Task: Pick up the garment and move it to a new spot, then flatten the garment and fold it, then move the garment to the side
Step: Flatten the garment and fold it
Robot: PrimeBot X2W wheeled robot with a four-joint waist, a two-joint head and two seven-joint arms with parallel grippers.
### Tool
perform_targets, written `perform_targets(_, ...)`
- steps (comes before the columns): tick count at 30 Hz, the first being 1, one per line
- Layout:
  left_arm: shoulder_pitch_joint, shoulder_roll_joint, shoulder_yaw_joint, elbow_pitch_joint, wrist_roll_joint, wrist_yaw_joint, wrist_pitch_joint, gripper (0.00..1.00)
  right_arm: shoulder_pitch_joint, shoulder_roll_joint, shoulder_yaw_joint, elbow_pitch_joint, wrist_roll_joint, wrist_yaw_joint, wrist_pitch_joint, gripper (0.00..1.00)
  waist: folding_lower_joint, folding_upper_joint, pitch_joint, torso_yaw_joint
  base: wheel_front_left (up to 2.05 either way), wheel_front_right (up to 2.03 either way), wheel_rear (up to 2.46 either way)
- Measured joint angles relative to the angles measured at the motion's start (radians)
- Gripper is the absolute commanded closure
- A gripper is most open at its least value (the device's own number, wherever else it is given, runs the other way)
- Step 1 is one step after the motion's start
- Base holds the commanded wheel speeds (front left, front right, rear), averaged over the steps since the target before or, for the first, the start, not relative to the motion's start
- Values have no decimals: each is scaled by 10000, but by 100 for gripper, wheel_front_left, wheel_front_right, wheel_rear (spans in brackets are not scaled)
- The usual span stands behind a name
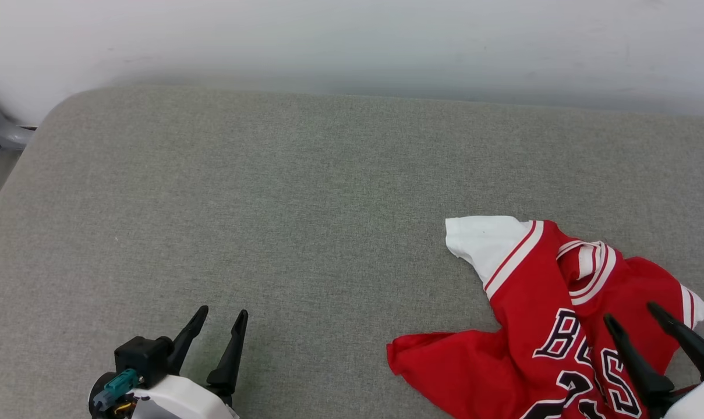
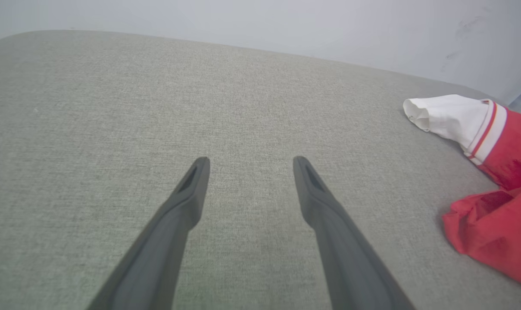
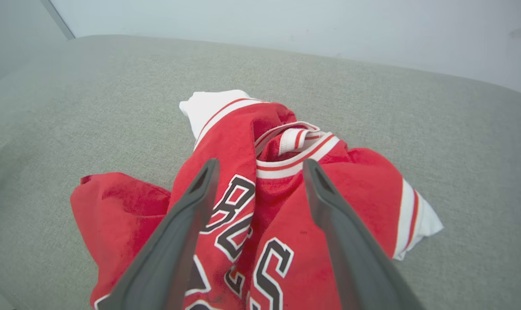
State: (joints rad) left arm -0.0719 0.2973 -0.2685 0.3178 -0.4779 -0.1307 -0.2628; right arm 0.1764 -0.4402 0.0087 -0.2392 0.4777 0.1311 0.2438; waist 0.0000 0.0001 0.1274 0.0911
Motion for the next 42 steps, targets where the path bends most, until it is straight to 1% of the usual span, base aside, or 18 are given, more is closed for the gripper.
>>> perform_targets(2,0,2,4,-82,8,0,0,0,124,261,-96,408,-102,4,-1394,0,-1,0,-6,-21,0,0,0)
perform_targets(5,3,4,-17,-155,67,0,0,0,267,255,-33,1024,-742,-6,-3256,0,0,0,-23,-30,0,0,0)
perform_targets(6,3,10,-23,-163,71,0,0,0,383,150,71,1266,-1139,6,-3772,0,0,0,-37,-33,0,0,0)
perform_targets(7,9,6,-35,-173,69,0,0,0,487,222,98,1509,-1310,4,-4318,0,-1,0,-41,-42,0,0,0)
perform_targets(9,12,23,-27,-196,69,0,0,0,639,414,125,1904,-1724,2,-4861,0,0,0,-42,-65,0,0,0)
perform_targets(11,33,31,10,-215,71,0,0,0,686,740,-94,2115,-2044,4,-5026,0,0,0,-42,-108,0,0,0)
perform_targets(12,47,36,65,-261,77,0,0,0,677,1174,-489,1802,-2288,2,-5045,0,0,-1,-46,-160,0,0,0)
perform_targets(15,64,15,84,-341,144,0,0,0,748,1708,-972,1254,-2615,2,-5068,0,0,0,-53,-180,0,0,0)
perform_targets(19,69,-15,36,-458,198,0,0,0,1095,2253,-1482,907,-2851,4,-5068,0,0,0,-82,-188,0,0,0)
perform_targets(24,60,159,-439,-483,167,0,123,0,1287,2740,-1937,1068,-3060,4,-5070,0,0,0,-111,-293,0,0,0)
perform_targets(28,-161,476,-491,-324,42,33,1016,0,1200,2899,-1954,1120,-3214,4,-5070,0,0,0,-96,-562,0,0,0)
perform_targets(32,-608,715,-709,-734,-8,75,2224,0,1093,3030,-1948,1131,-3260,4,-5070,0,0,0,-45,-888,0,0,0)
perform_targets(37,-1763,974,-1154,-1655,-267,42,4159,0,910,3168,-2017,1300,-3262,4,-5068,0,0,0,76,-1249,0,0,0)
perform_targets(38,-1763,974,-1154,-1655,-267,42,4159,0,910,3168,-2017,1300,-3262,4,-5068,0,0,0,76,-1249,0,0,0)
perform_targets(39,-2405,1074,-1340,-1881,-376,29,5005,0,877,3181,-2004,1352,-3264,4,-5070,0,1,0,115,-1376,0,0,0)
perform_targets(40,-2756,1089,-1444,-1964,-418,29,5438,0,842,3193,-2002,1392,-3264,4,-5070,0,0,0,129,-1433,0,0,0)
perform_targets(41,-2756,1089,-1444,-1964,-418,29,5438,0,842,3193,-2002,1392,-3264,4,-5070,0,0,0,129,-1433,0,0,0)
perform_targets(42,-3112,1097,-1580,-2038,-487,27,5883,0,812,3195,-1962,1429,-3266,4,-5068,0,0,0,137,-1490,0,0,0)
